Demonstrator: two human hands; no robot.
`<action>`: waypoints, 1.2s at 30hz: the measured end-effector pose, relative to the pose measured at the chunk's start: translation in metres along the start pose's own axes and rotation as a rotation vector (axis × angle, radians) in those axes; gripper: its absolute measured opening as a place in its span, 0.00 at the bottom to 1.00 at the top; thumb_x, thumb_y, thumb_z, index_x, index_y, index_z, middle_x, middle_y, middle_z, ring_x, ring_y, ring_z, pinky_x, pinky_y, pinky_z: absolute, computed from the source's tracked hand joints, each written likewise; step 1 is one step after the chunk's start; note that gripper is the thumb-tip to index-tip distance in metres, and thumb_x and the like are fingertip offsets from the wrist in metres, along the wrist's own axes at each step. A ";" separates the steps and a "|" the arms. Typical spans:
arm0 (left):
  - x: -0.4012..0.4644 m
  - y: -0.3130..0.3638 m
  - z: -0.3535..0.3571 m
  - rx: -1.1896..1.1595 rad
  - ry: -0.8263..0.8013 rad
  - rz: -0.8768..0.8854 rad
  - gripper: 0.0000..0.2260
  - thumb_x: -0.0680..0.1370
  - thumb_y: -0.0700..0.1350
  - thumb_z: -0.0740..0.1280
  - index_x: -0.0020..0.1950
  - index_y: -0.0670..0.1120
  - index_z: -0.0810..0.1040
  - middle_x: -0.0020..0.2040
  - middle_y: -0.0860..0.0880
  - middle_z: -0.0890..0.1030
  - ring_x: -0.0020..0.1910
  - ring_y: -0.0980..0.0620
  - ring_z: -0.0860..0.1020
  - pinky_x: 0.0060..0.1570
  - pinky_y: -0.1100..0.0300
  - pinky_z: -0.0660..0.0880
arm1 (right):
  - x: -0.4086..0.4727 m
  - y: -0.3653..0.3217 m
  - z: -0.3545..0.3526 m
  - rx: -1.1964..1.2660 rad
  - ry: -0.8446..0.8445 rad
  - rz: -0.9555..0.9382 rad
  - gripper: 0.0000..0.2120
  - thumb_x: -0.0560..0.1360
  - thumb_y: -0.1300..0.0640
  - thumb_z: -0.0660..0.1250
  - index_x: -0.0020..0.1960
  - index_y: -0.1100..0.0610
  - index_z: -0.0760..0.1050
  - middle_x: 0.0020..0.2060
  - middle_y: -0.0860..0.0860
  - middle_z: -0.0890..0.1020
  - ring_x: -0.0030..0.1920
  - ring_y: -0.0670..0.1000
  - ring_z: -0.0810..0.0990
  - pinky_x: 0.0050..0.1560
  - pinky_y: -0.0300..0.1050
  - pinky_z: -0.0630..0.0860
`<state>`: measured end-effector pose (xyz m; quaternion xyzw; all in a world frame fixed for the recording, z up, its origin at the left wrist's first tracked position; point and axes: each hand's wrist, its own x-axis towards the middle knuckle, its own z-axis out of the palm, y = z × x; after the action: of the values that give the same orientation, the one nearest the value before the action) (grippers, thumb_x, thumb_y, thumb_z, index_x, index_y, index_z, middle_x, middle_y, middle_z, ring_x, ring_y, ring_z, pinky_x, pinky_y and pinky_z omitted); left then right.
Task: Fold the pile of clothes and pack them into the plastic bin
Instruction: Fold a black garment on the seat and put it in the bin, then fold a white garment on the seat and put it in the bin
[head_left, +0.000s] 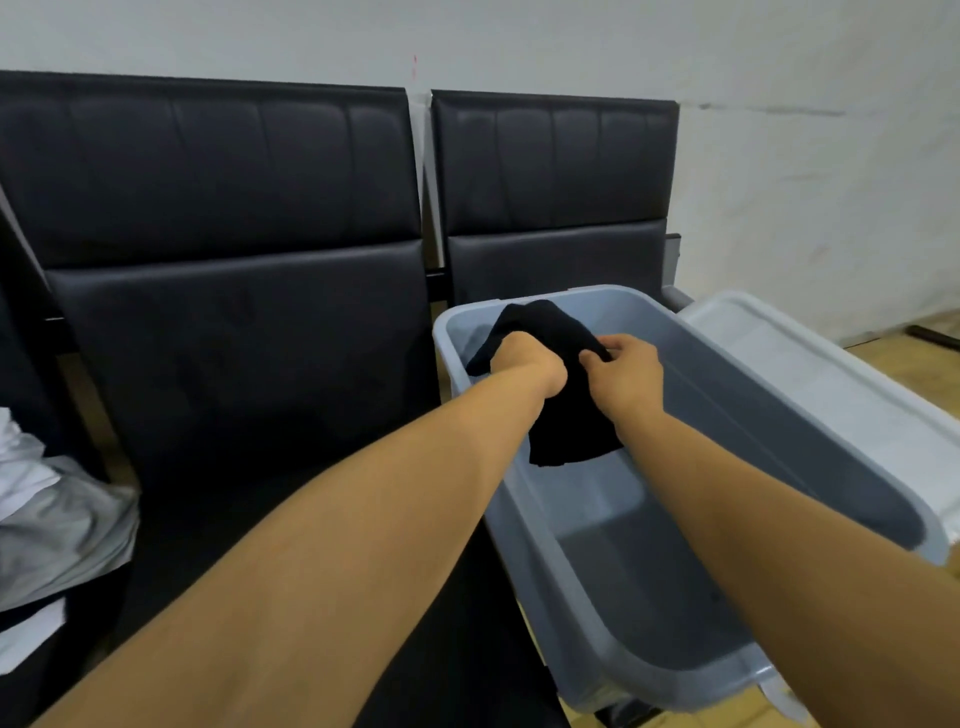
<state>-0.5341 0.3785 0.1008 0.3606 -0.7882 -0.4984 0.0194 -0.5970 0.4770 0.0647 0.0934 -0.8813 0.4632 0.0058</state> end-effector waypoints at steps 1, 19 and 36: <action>0.002 0.001 0.000 0.011 -0.022 -0.015 0.10 0.80 0.39 0.64 0.60 0.38 0.75 0.55 0.39 0.79 0.58 0.40 0.78 0.61 0.50 0.77 | 0.002 0.002 0.005 -0.023 -0.034 0.008 0.14 0.80 0.56 0.68 0.64 0.57 0.79 0.57 0.55 0.84 0.58 0.57 0.82 0.57 0.51 0.77; -0.038 -0.054 -0.085 -0.447 0.276 0.192 0.08 0.82 0.44 0.61 0.47 0.49 0.79 0.41 0.53 0.77 0.39 0.53 0.74 0.40 0.57 0.74 | -0.082 -0.088 0.038 0.135 -0.044 -0.248 0.07 0.81 0.55 0.64 0.44 0.50 0.77 0.41 0.47 0.84 0.41 0.47 0.81 0.42 0.43 0.77; -0.106 -0.305 -0.344 -0.374 0.705 0.037 0.07 0.81 0.44 0.62 0.47 0.49 0.79 0.44 0.50 0.81 0.43 0.50 0.78 0.42 0.56 0.75 | -0.287 -0.218 0.265 0.195 -0.543 -0.328 0.07 0.82 0.50 0.65 0.51 0.50 0.81 0.38 0.46 0.84 0.42 0.46 0.83 0.52 0.53 0.83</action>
<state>-0.1547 0.1012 0.0646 0.4858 -0.6351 -0.4784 0.3630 -0.2578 0.1853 0.0638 0.3544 -0.7752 0.4966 -0.1638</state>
